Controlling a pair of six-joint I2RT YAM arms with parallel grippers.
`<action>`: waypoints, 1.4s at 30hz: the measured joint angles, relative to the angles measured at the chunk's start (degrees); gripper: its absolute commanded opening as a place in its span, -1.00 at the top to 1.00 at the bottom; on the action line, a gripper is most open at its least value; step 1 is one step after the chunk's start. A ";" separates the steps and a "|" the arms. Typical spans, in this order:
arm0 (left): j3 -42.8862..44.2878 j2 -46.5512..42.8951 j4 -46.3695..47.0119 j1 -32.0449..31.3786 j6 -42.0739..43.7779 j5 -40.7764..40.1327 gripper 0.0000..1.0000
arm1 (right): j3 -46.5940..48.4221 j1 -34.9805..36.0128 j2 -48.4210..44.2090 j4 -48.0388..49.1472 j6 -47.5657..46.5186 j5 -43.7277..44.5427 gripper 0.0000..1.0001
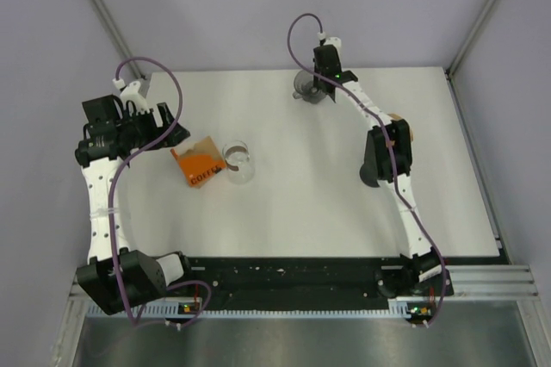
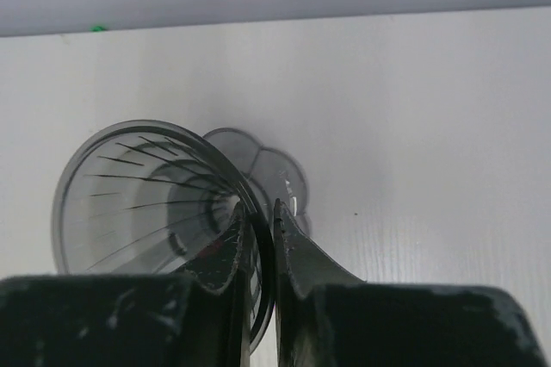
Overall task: Place the coffee filter in the dripper
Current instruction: Pick up the coffee dripper from the center of the board, then place the coffee dripper on the coffee server.
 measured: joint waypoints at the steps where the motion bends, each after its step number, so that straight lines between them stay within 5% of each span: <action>1: 0.00 0.00 0.00 0.00 0.00 0.04 -0.64 | 0.00 0.00 -0.28 0.61 0.24 -0.39 1.00; 13: 0.00 0.00 0.00 0.31 0.39 0.57 -0.64 | -5.27 0.04 -6.88 -4.04 -0.28 -11.89 1.00; 27: 0.00 -0.02 0.00 1.29 0.87 1.05 -0.64 | -17.94 10.45 -33.46 -4.20 1.64 -43.52 1.00; 33: -0.02 -0.15 0.00 1.46 1.03 1.20 -0.64 | -19.37 17.55 -32.74 -5.18 1.77 -50.34 1.00; 42: -0.72 -0.74 0.00 1.81 1.03 1.25 -0.64 | -16.79 17.94 -23.71 -8.02 2.21 -50.45 1.00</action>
